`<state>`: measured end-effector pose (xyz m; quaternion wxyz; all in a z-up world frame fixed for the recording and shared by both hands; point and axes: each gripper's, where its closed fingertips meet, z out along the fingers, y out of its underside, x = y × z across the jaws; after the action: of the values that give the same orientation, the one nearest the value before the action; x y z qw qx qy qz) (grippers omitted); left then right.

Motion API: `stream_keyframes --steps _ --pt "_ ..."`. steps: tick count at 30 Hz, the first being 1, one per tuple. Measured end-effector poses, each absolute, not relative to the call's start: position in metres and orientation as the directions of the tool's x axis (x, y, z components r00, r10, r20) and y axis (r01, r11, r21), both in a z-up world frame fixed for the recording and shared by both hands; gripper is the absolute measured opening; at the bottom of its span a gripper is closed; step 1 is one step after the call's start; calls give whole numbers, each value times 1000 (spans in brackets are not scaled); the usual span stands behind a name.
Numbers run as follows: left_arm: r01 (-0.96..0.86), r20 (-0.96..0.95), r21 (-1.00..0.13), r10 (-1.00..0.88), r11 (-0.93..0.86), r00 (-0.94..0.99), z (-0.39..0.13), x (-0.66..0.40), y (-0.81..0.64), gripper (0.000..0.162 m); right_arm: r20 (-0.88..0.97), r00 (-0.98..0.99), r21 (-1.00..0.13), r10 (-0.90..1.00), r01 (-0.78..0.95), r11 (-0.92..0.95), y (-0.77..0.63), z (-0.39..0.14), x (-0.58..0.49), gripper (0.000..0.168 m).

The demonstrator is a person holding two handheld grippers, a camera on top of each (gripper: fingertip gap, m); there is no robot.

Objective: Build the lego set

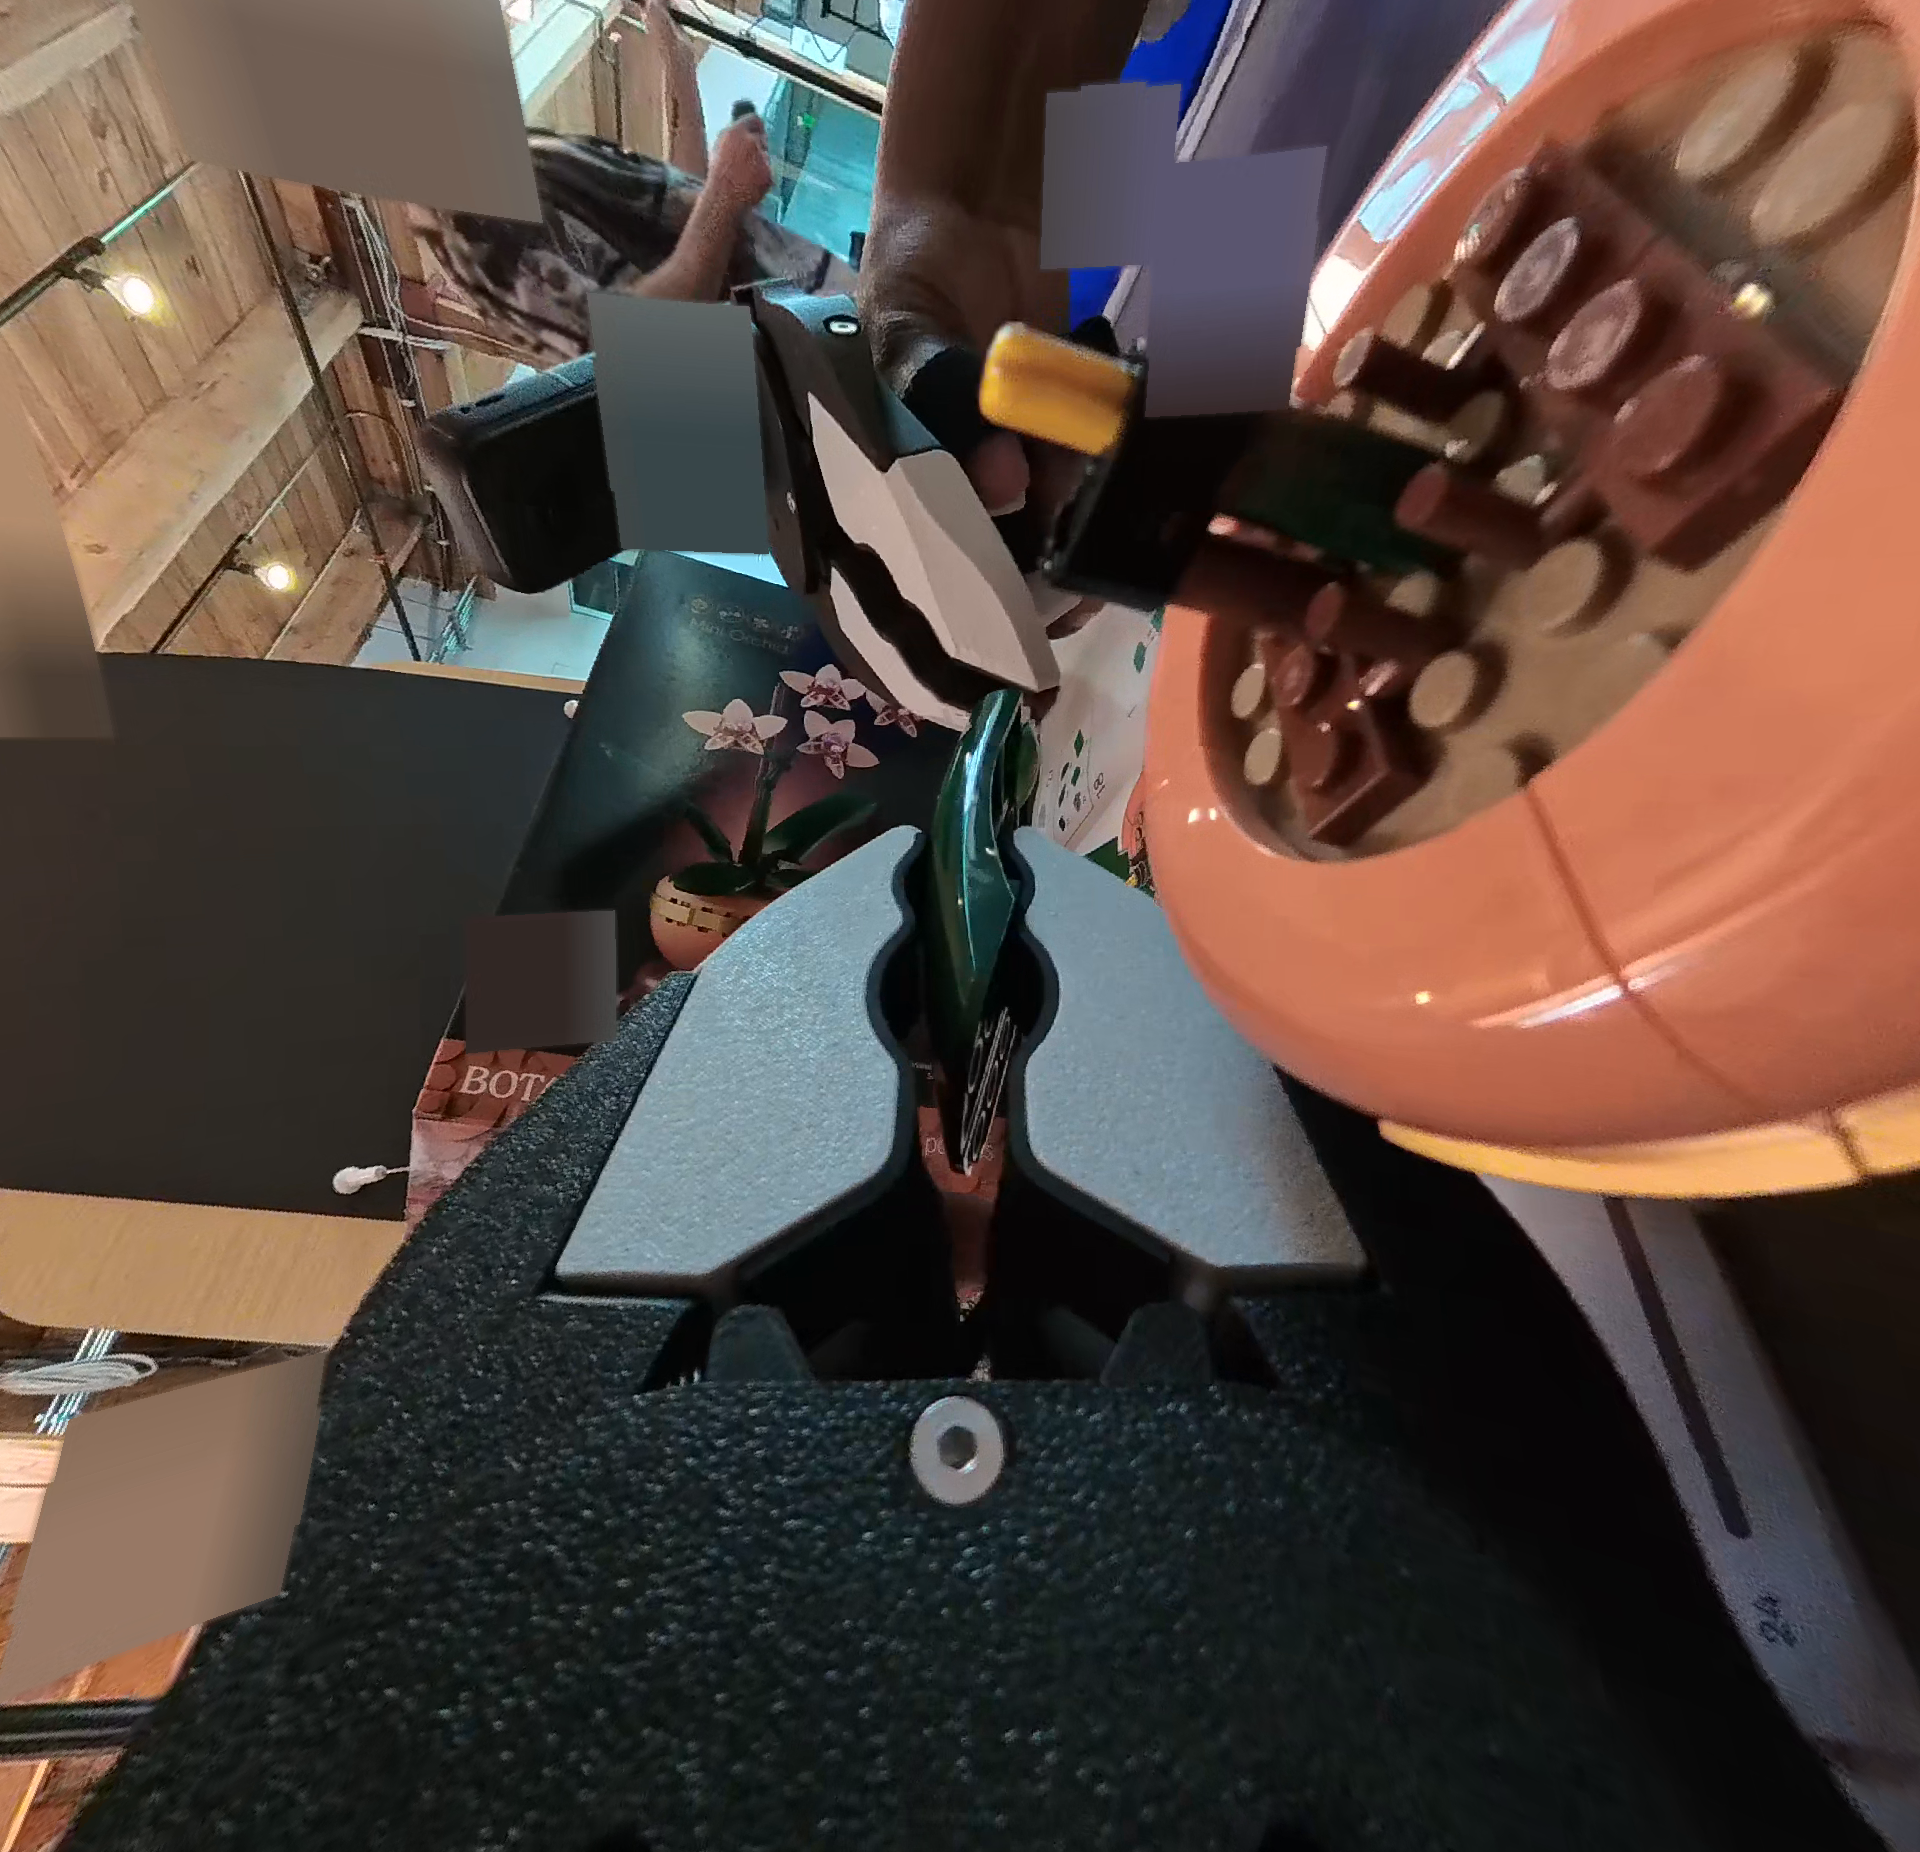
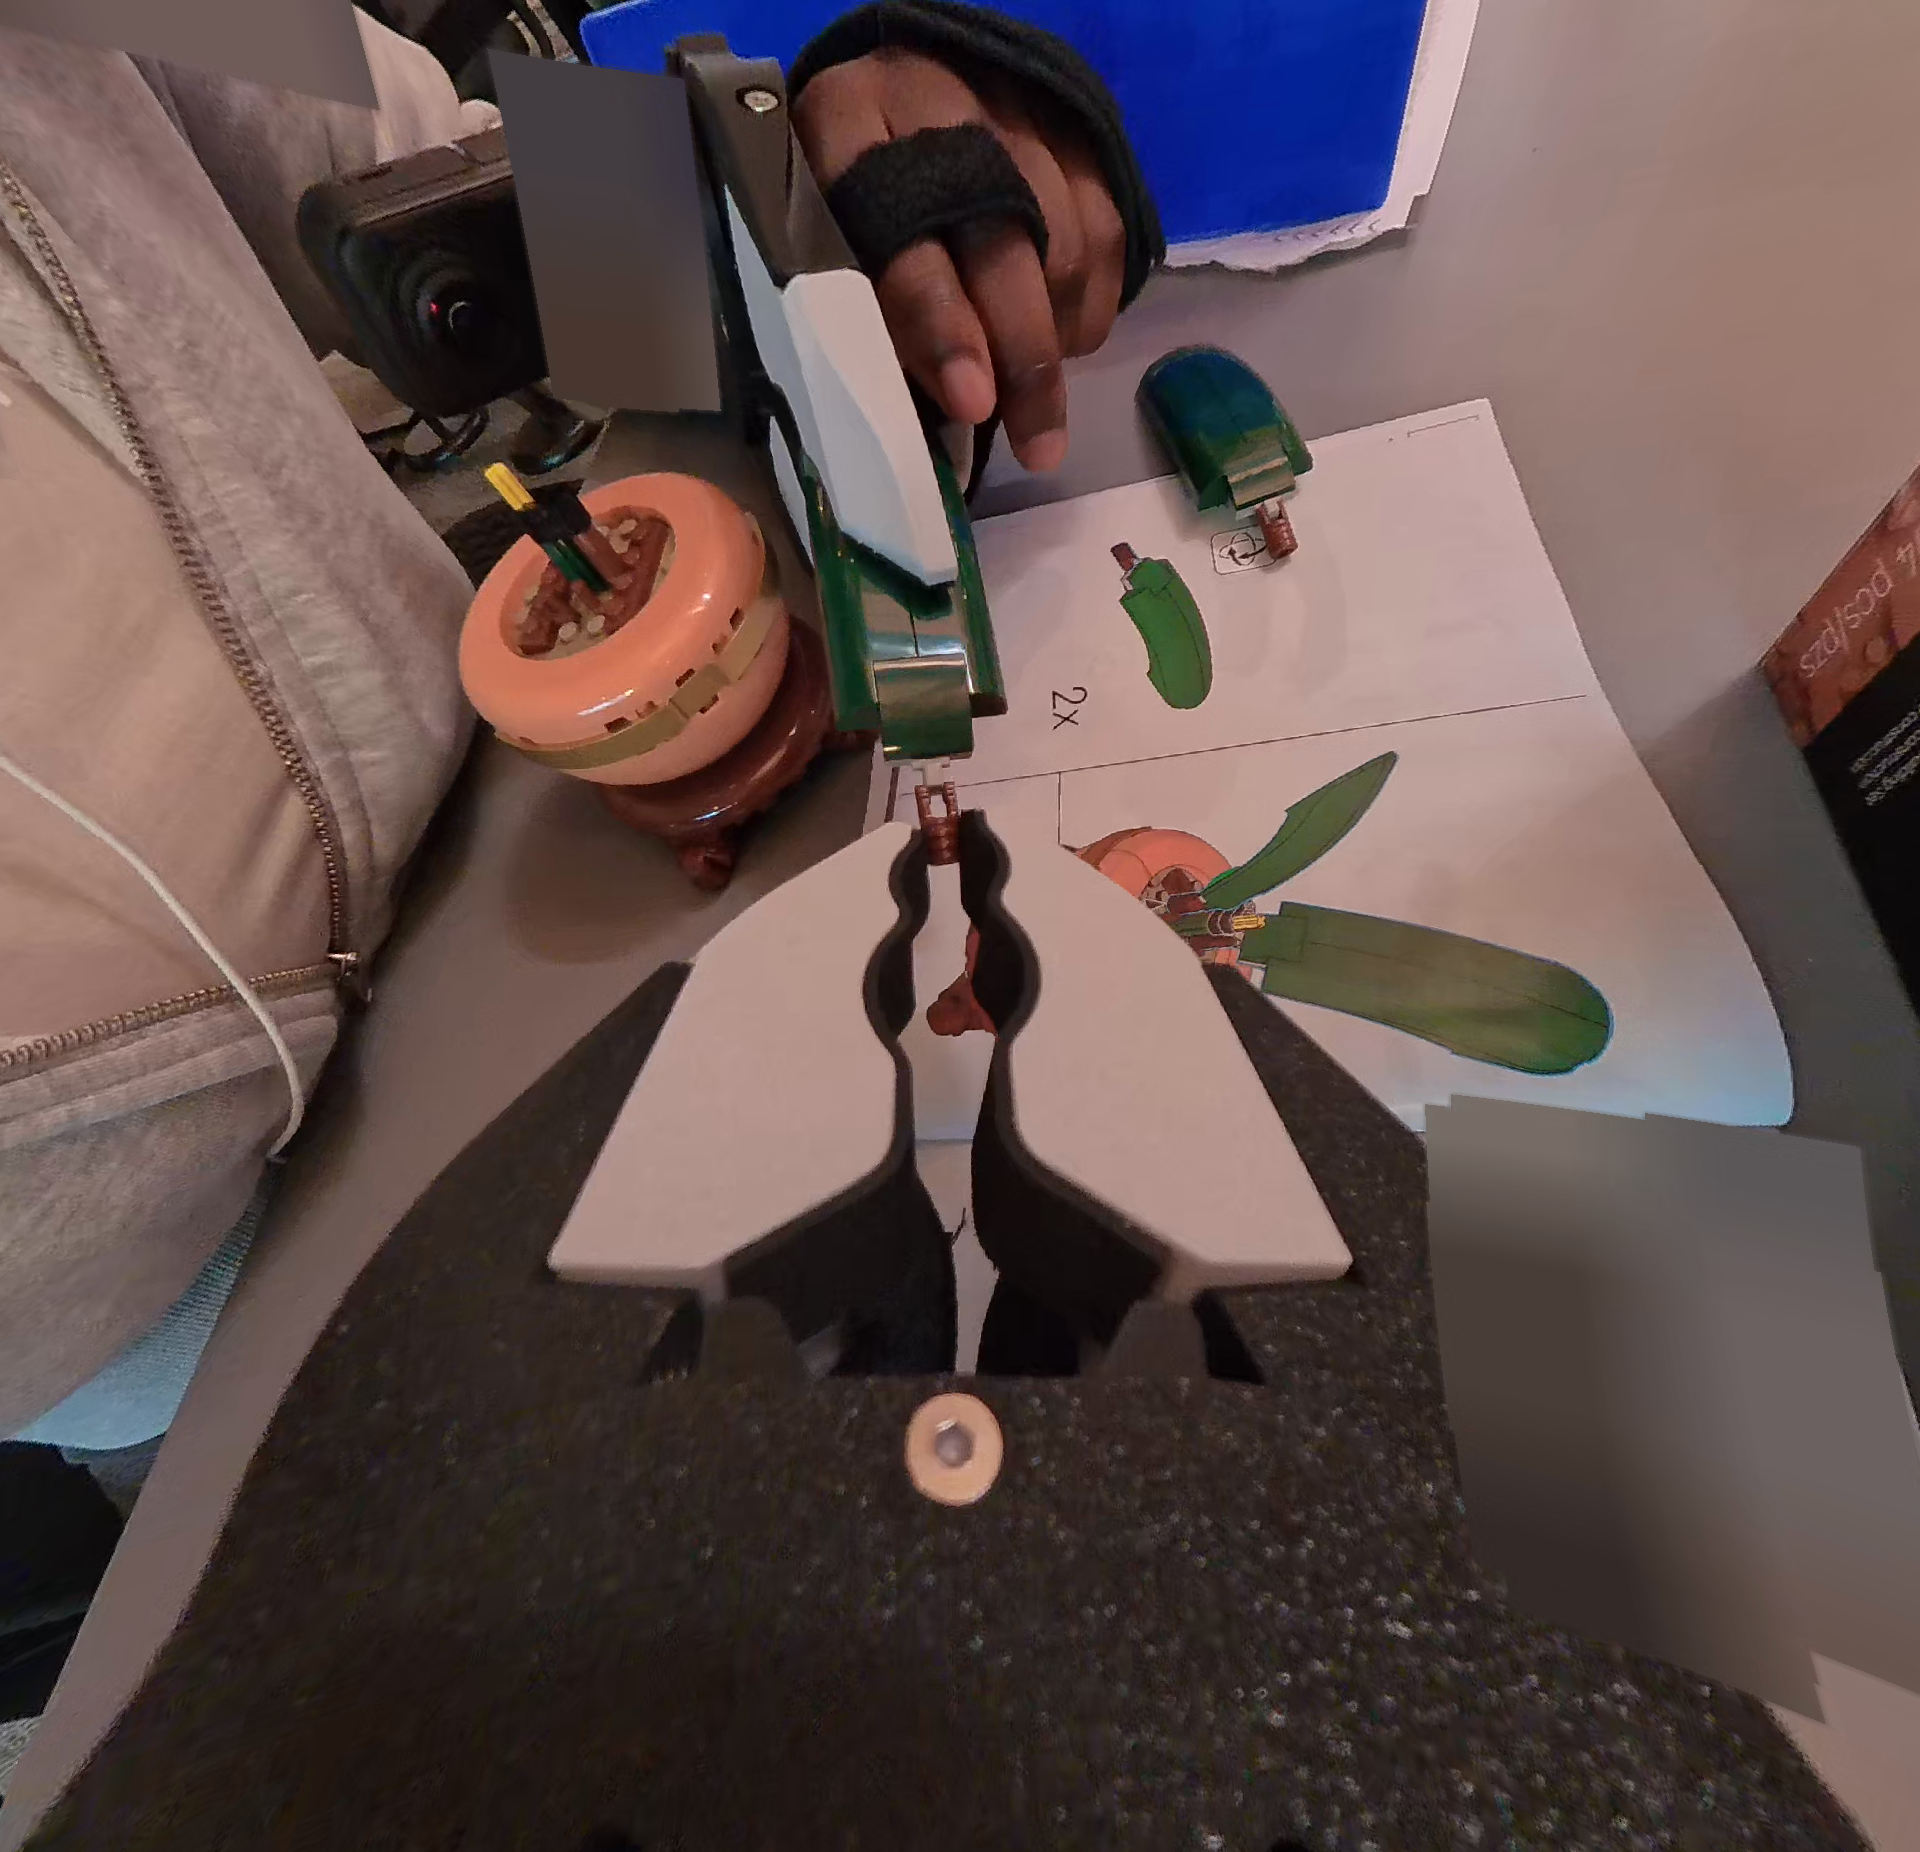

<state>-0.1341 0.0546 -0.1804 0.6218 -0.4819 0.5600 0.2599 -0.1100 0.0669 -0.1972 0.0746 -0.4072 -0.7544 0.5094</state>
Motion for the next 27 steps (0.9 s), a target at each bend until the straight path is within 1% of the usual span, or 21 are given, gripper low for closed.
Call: stream_keyframes --steps 9,20,22,27 --pt "-862 -944 -311 -237 401 230 -186 -133 53 10 -287 -663 -809 691 555 196 66 -202 -107 6" --pt "-857 -940 -318 -251 406 230 -188 -130 52 10 -372 -642 -809 671 578 105 60 -209 -108 6" --pt "-864 -944 -300 -260 406 205 -192 -127 52 8 -367 -640 -802 675 585 118 59 -213 -108 6" --pt "-863 -938 -303 -285 404 195 -196 -127 52 8 -380 -640 -796 668 594 116 60 -214 -107 6"
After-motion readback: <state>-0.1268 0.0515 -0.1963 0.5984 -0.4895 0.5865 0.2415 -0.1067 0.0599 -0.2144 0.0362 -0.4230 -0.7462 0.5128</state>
